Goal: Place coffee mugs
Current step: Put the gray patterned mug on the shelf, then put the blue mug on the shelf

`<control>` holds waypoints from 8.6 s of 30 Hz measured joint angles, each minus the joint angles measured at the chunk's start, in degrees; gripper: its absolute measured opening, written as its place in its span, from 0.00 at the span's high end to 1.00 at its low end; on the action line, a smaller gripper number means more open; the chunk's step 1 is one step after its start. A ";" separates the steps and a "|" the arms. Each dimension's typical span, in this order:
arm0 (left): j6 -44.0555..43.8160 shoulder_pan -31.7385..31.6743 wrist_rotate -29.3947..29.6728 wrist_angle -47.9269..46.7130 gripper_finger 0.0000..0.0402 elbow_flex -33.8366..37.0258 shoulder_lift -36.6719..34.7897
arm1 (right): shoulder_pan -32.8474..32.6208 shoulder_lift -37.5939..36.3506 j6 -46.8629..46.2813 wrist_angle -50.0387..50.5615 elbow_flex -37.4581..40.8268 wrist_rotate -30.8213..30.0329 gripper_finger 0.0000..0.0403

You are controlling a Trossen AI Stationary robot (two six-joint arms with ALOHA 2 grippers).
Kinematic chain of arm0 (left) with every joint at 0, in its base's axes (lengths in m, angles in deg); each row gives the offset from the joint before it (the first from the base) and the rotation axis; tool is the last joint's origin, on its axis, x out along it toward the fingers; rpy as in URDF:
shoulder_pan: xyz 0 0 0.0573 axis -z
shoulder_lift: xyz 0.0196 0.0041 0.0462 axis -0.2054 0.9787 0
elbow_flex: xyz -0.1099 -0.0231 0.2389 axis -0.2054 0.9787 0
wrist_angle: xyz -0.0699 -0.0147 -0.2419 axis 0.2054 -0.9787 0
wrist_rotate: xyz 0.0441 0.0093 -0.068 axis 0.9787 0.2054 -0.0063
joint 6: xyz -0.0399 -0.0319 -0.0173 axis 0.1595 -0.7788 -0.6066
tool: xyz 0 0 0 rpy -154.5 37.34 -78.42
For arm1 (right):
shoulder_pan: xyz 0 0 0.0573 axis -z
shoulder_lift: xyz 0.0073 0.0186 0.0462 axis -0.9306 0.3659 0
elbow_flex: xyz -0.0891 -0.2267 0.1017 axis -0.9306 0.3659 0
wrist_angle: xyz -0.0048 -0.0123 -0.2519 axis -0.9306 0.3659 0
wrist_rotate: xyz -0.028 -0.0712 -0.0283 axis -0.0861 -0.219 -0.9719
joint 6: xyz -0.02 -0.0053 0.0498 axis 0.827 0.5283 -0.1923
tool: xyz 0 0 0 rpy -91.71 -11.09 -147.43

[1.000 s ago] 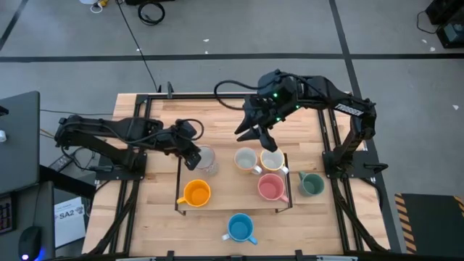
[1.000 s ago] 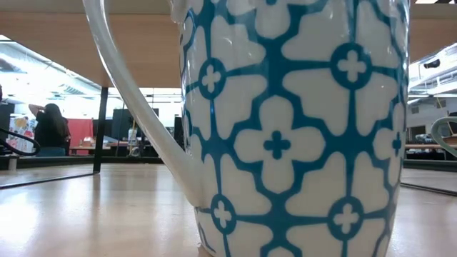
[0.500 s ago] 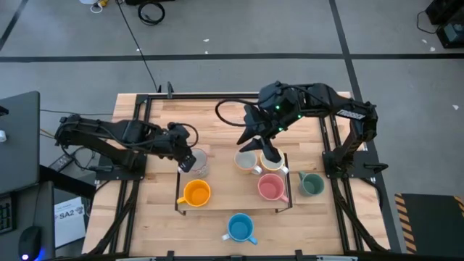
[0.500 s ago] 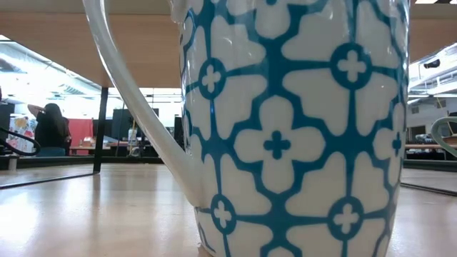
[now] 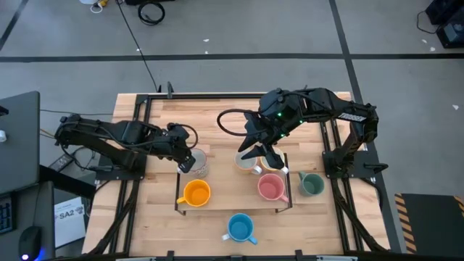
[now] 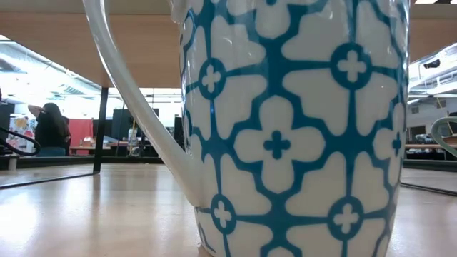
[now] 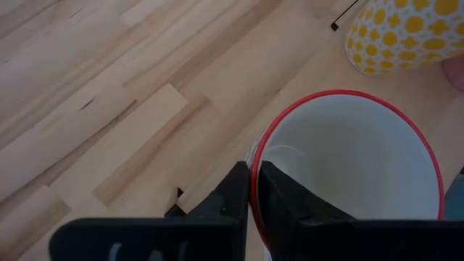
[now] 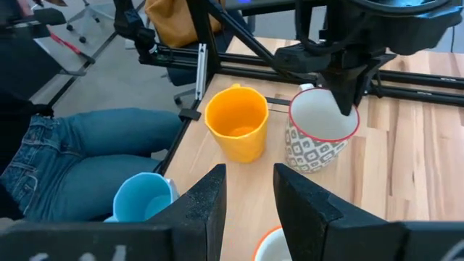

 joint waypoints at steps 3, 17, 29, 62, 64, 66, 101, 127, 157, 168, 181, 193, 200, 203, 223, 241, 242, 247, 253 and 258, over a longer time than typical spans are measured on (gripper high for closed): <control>0.00 0.00 0.14 -0.02 0.92 0.00 0.00 | -0.23 0.00 -0.02 1.00 0.00 0.00 0.70; -0.02 0.00 0.36 0.02 0.89 0.00 0.00 | -0.20 0.02 -0.02 3.01 0.02 -0.02 0.70; -0.02 0.00 0.22 0.43 0.89 0.00 0.00 | -0.20 0.02 -0.02 2.99 0.01 0.00 0.70; -1.01 -0.08 -1.48 0.74 0.68 0.04 -0.91 | -3.81 0.02 -0.07 2.87 0.02 0.43 0.70; -0.98 -0.07 -1.46 0.79 0.68 0.04 -1.62 | -4.58 0.02 -0.32 2.78 0.02 0.32 0.70; -0.96 -0.07 -1.44 0.80 0.68 0.07 -2.58 | -5.36 0.02 -1.26 2.06 0.02 -0.22 0.70; 10.29 -0.04 -1.35 1.29 0.68 0.04 -8.81 | -18.53 0.15 -45.09 -19.00 19.21 -19.50 0.70; 11.78 -0.05 -1.39 1.25 0.68 0.04 -8.79 | -24.08 7.12 -48.67 -11.19 19.04 -24.68 0.71; 12.52 -0.06 -1.44 1.29 0.68 0.04 -8.79 | -22.71 12.38 -22.45 -13.07 19.02 -21.00 0.71; 12.52 -0.02 -1.46 1.31 0.68 0.04 -8.76 | -22.72 15.00 -22.01 -12.32 19.02 -21.66 0.71; 12.56 -0.02 -1.46 1.29 0.68 0.04 -8.76 | -22.72 16.50 -22.01 -11.67 19.02 -20.57 0.71; 12.59 -0.02 -1.46 1.29 0.68 0.04 -8.76 | -22.71 16.50 -22.03 -11.61 19.02 -20.57 0.85; 12.63 -0.02 -1.46 1.29 0.68 0.04 -8.76 | -22.72 16.44 -22.57 -11.90 18.99 -20.31 0.93; 12.63 -0.02 -1.46 1.29 0.68 0.04 -8.76 | -22.70 16.44 -22.71 -11.81 18.99 -20.34 0.91; 12.66 0.00 -1.45 1.29 0.68 0.04 -8.76 | -22.43 16.44 -24.46 -12.13 18.99 -19.31 0.93; 12.63 -0.01 -1.44 1.27 0.68 0.04 -8.74 | -21.32 16.33 -24.28 -5.78 9.36 -18.45 0.93; 12.63 -0.02 -1.44 1.27 0.68 0.04 -8.74 | -21.15 16.33 -24.04 -5.01 8.60 -18.20 0.93; 12.63 -0.01 -1.44 1.27 0.68 0.04 -8.74 | -19.94 16.33 -21.58 -1.64 4.47 -16.71 0.93; 12.57 0.00 -1.44 1.28 0.68 0.04 -8.74 | -17.64 16.31 -16.32 4.78 -1.09 -16.05 0.93; 12.55 0.00 -1.44 1.27 0.68 0.04 -8.74 | -15.32 16.26 -9.25 9.40 -4.02 -16.06 0.93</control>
